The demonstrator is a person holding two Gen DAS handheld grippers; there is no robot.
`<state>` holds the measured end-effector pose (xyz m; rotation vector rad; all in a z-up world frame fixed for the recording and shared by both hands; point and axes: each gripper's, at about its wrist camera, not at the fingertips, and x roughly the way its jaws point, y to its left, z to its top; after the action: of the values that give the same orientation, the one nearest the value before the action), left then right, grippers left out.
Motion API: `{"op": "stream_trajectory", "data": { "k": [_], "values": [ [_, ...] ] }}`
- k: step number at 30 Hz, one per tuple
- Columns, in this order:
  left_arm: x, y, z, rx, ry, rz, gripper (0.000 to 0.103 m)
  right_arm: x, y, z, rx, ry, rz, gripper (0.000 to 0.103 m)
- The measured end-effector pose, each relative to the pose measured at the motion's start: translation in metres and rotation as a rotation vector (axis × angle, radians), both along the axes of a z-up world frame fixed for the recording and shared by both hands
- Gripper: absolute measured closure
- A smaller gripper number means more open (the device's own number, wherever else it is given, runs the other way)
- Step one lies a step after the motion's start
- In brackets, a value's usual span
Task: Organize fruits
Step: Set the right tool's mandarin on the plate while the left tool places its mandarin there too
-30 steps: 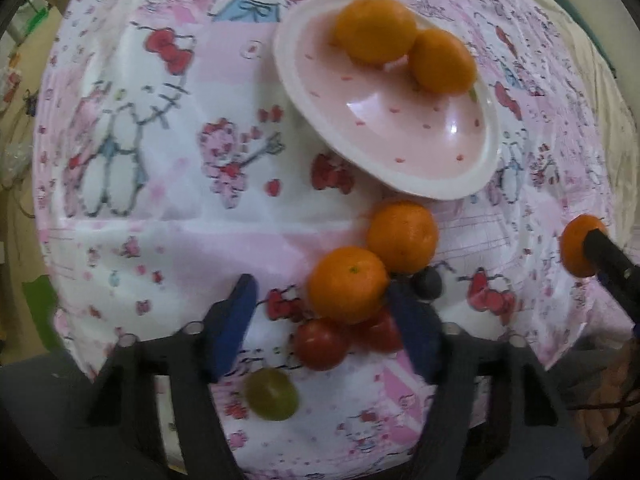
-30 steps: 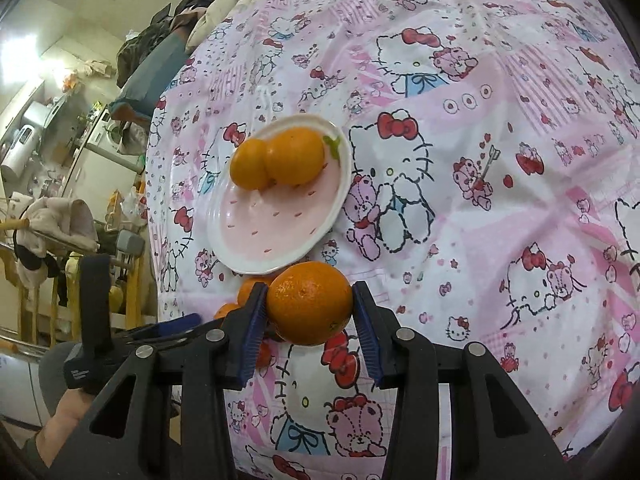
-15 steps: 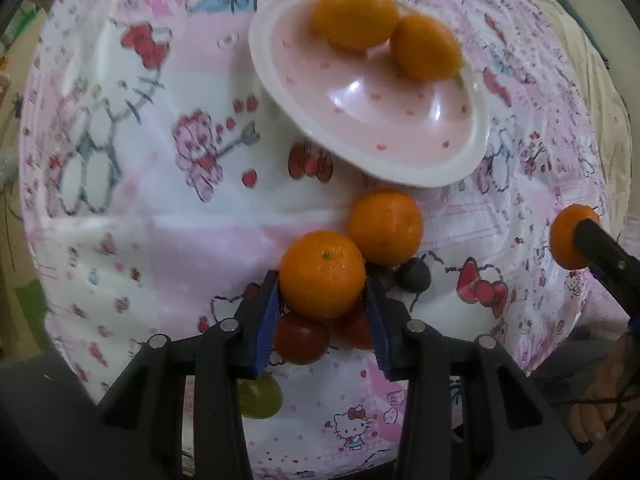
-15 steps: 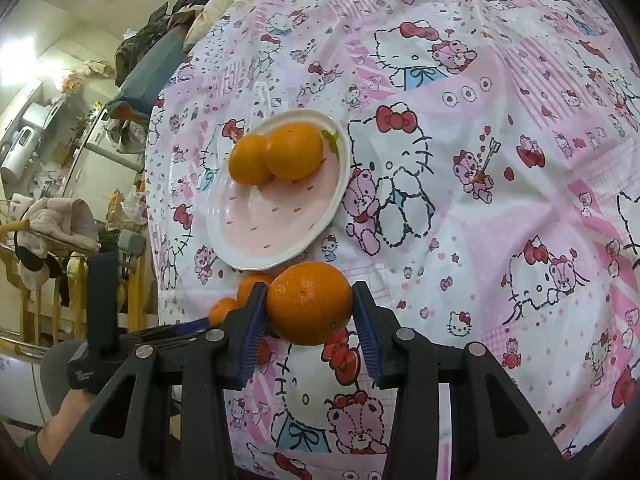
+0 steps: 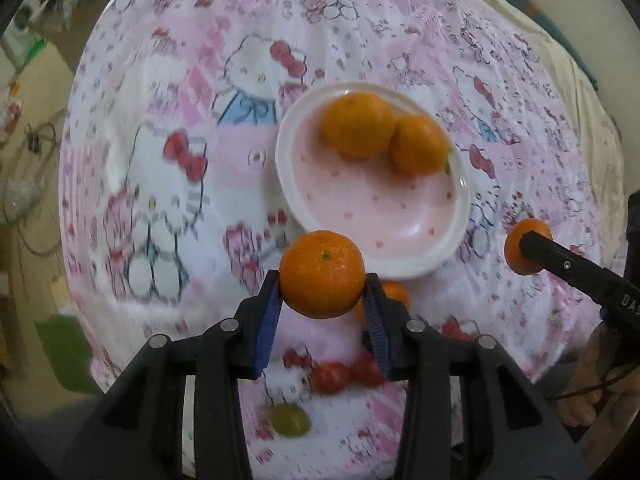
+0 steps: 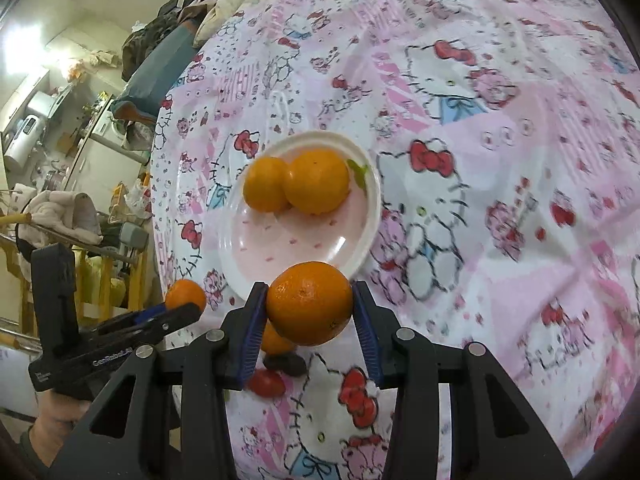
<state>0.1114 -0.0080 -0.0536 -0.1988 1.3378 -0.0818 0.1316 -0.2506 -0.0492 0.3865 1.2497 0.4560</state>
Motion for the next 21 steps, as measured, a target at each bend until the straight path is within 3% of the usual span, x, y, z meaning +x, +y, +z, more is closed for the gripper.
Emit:
{"op": "stream_trajectory", "data": {
  "k": [4, 7, 21],
  "values": [
    [0.02, -0.009, -0.011, -0.003, 0.004, -0.019, 0.067, 0.019, 0.009, -0.016, -0.002, 0.028, 0.004, 0.059],
    [0.036, -0.016, -0.022, 0.054, -0.008, -0.036, 0.067, 0.031, 0.018, -0.031, -0.007, 0.055, 0.018, 0.059],
    [0.061, -0.027, -0.048, 0.052, -0.003, -0.088, 0.065, 0.058, 0.025, -0.06, 0.009, 0.122, -0.003, 0.056]
  ]
}}
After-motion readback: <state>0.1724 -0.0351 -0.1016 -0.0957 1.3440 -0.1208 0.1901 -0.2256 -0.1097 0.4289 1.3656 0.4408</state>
